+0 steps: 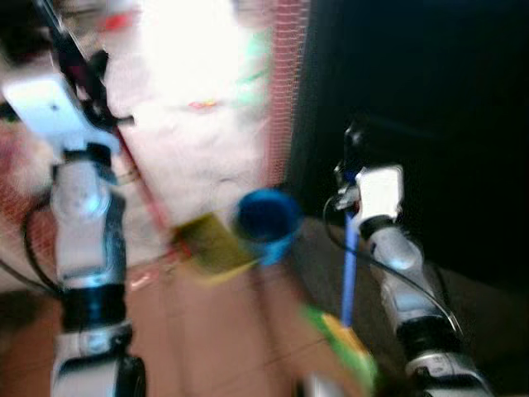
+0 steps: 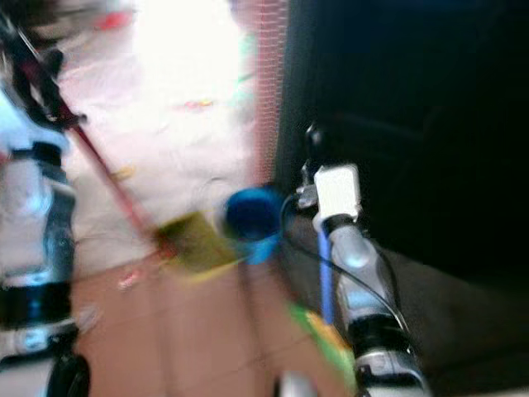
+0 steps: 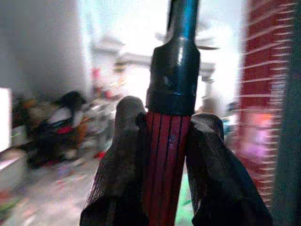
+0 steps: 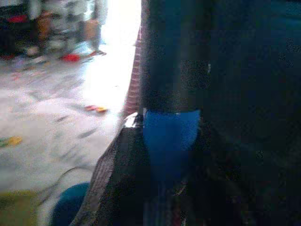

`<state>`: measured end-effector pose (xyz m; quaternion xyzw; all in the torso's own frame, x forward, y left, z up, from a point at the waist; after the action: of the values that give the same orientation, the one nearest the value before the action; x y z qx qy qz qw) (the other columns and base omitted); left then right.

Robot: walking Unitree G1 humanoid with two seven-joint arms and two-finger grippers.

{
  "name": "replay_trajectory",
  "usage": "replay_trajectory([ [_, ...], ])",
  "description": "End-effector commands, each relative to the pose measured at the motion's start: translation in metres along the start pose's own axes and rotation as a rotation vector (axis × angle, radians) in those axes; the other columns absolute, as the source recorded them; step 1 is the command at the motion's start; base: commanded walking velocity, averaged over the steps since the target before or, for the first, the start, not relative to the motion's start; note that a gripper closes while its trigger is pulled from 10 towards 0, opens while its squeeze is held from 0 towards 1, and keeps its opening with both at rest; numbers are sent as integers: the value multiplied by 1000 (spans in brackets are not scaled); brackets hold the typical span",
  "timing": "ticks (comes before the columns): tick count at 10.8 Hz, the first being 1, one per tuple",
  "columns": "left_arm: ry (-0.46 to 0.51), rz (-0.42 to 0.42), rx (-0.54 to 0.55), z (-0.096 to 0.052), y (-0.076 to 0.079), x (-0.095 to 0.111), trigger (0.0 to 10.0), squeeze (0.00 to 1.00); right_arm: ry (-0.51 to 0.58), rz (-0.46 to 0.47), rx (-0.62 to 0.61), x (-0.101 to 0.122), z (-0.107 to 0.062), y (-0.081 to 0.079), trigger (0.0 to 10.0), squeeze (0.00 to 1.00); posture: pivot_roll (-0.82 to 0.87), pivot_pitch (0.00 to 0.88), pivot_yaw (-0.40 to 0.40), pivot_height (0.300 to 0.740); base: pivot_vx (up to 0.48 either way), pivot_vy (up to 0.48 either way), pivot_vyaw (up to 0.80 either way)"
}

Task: Sweep floor

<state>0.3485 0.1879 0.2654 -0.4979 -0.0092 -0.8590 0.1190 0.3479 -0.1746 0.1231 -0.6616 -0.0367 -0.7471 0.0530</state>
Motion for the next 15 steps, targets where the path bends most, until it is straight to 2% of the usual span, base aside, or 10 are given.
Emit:
replay_trajectory([
  [1,102,-36,35,6,-9,24,10000,0,46,-20,33,12,6,-8,10000,0,-90,0,40,740,472,0,0],
  [5,107,-22,46,9,-9,25,10000,0,42,-17,31,10,5,-9,10000,0,-92,0,44,740,471,0,0],
  [8,112,20,32,6,-3,21,10000,0,38,-15,34,9,5,-10,10000,0,-90,0,43,740,0,0,0],
  [10,143,94,1,2,13,19,10000,0,36,-14,36,9,5,-10,10000,0,-94,0,39,740,0,0,0],
  [11,175,129,-32,0,29,21,10000,0,37,-14,38,9,5,-11,10000,0,-97,0,38,740,0,0,0],
  [13,205,160,-58,-7,54,19,10000,0,40,-16,42,10,6,-12,10000,0,-108,0,35,740,0,0,0],
  [15,210,197,-58,-12,71,11,10000,0,42,-14,44,11,6,-12,10000,0,-118,0,35,740,0,0,0],
])
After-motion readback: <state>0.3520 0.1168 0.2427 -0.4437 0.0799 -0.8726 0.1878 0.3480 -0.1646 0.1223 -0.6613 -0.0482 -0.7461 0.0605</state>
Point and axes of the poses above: a point about 5 cm out from each wrist's last joint towards the gripper, its own z axis pointing out of the wrist towards the gripper, its own x axis along the axis of the wrist's last joint, y = z × x, the point moved 3 cm from there along z, pointing out of the wrist towards the gripper, and after that the axes turned 13 degrees about z, right-handed, at the moved point
